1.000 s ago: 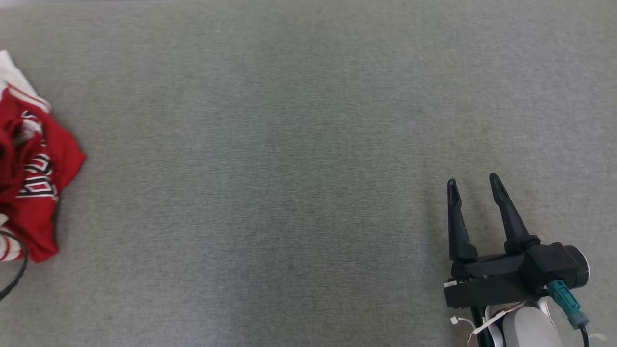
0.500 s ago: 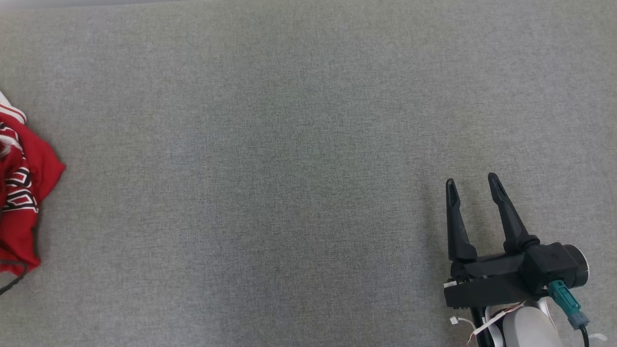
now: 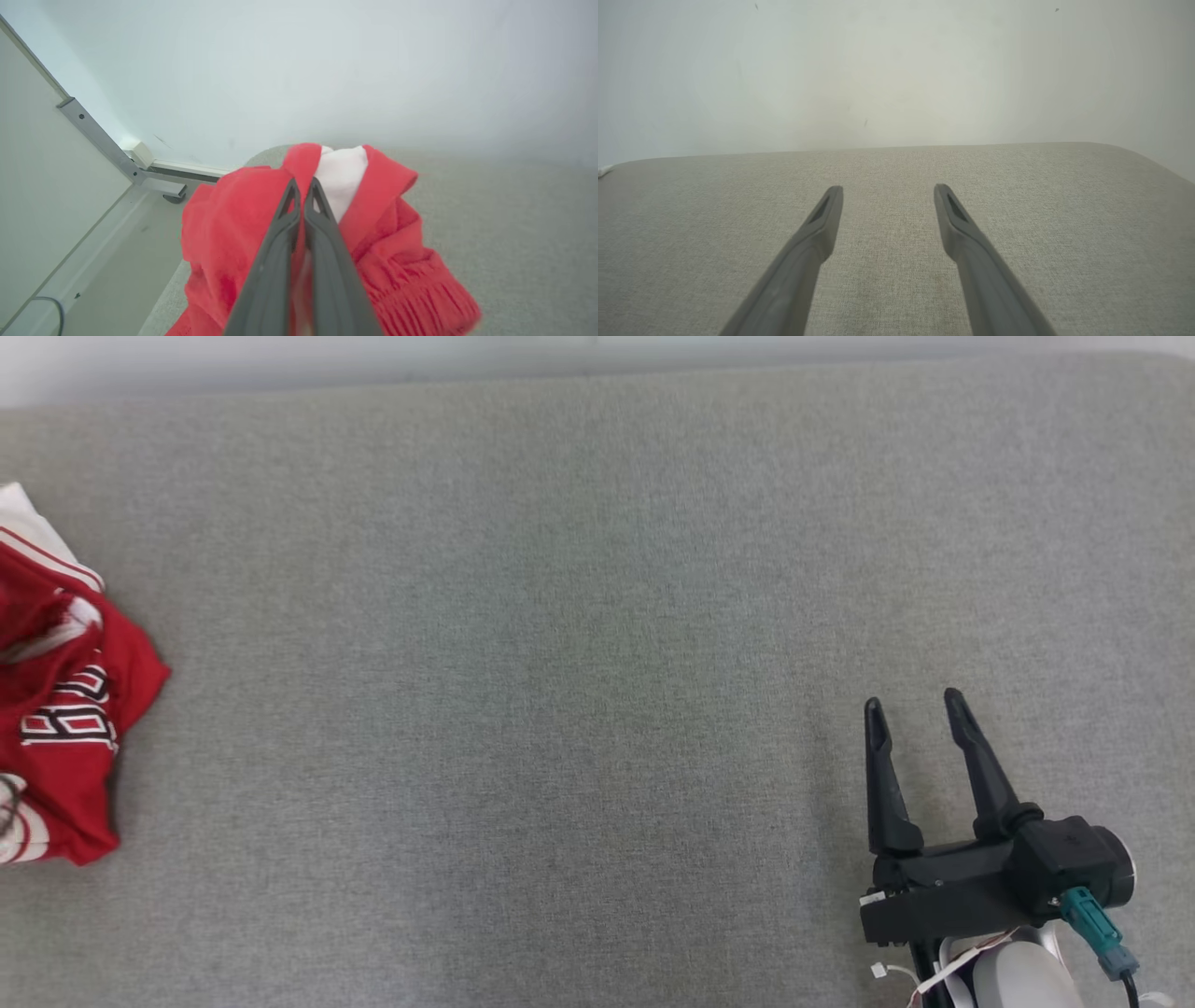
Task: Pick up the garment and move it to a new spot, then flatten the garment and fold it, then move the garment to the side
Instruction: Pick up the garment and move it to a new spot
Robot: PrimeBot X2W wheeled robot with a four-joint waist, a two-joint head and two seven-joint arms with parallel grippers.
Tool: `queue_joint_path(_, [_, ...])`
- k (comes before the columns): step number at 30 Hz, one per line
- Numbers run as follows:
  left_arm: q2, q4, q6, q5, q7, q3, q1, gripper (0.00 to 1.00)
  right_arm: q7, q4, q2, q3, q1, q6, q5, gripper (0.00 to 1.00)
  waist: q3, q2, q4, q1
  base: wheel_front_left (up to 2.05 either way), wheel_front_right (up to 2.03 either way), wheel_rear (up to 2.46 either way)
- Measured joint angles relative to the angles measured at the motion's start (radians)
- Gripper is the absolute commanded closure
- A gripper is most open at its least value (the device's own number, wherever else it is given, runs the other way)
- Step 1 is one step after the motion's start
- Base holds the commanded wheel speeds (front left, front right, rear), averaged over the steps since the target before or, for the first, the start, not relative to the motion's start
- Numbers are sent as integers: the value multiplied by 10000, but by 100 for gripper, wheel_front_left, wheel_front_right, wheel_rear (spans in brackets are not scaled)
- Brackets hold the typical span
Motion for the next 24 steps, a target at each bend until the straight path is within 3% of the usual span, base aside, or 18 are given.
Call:
queue_joint_path(6, [221, -1103, -10, 458, -792, -556, -694, 100, 0, 174, 0, 100, 62, 0, 291, 0, -483, -2, 110, 0, 0, 0, 0])
queue_joint_path(14, [84, -3237, -36, 796, -765, -1476, -1505, 100, 0, 360, 0, 270, 241, 0, 807, 0, -872, -2, -243, -1, 0, 0, 0])
queue_joint_path(24, [-1360, -5446, 8, 744, -309, -2596, -1767, 100, 0, 673, 2, 343, 322, 0, 1158, 0, -1005, -1, -1397, 0, 0, 0, 0])
